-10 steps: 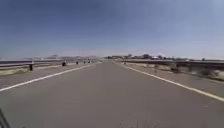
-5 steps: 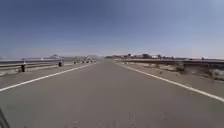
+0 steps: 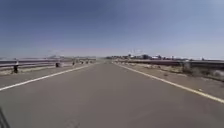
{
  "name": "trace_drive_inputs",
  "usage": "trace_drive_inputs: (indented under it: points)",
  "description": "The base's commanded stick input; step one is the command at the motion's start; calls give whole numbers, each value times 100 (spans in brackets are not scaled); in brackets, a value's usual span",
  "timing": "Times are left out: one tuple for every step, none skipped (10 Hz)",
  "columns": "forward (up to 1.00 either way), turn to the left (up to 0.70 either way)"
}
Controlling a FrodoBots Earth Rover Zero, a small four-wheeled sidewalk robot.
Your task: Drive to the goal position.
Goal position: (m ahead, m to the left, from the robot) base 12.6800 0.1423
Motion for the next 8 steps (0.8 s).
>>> trace_drive_inputs:
  points:
    - [100,0]
    - [100,0]
    - [100,0]
    - [100,0]
    - [100,0]
    - [100,0]
    - [100,0]
    - [100,0]
